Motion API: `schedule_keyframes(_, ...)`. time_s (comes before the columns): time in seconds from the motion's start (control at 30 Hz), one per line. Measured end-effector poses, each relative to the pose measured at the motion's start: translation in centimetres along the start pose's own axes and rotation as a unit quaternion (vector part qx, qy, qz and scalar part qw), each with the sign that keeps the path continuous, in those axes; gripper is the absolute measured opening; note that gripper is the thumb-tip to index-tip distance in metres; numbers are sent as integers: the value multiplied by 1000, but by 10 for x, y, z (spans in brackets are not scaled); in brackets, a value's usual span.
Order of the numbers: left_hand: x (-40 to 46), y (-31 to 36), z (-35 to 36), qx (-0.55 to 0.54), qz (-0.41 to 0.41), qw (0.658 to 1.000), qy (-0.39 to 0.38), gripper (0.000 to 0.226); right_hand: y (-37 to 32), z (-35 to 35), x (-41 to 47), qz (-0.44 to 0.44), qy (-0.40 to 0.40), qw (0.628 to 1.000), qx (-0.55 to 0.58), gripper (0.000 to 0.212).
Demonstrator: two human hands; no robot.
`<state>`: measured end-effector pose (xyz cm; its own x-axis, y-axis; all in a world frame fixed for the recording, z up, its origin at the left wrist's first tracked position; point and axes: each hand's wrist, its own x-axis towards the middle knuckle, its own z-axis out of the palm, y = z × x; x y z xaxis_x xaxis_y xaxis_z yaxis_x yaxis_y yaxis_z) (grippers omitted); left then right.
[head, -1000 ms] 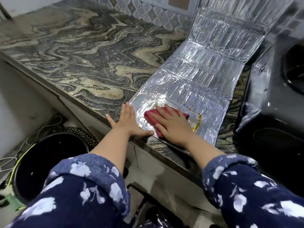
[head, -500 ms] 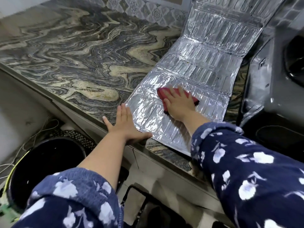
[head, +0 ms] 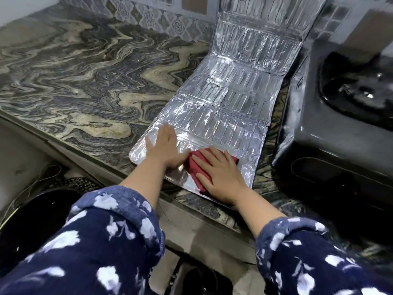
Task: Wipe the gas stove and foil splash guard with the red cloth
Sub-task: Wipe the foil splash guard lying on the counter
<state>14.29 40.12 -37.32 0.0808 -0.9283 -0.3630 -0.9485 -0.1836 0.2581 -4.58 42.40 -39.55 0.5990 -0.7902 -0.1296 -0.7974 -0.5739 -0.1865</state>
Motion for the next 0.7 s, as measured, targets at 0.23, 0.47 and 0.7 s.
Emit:
schedule_keyframes(0.23,6,-15,35,57,10,995,85,80,46,-12,25,100,22,995,6,55)
schedule_keyframes(0.47,5,-17,42,58,6,989,136,80,93,-26,85,208,36,977,-7,54)
schedule_keyframes(0.7,6,-17,46,59,5,986,157,81,71,-25,115,154,41,987,-6,53)
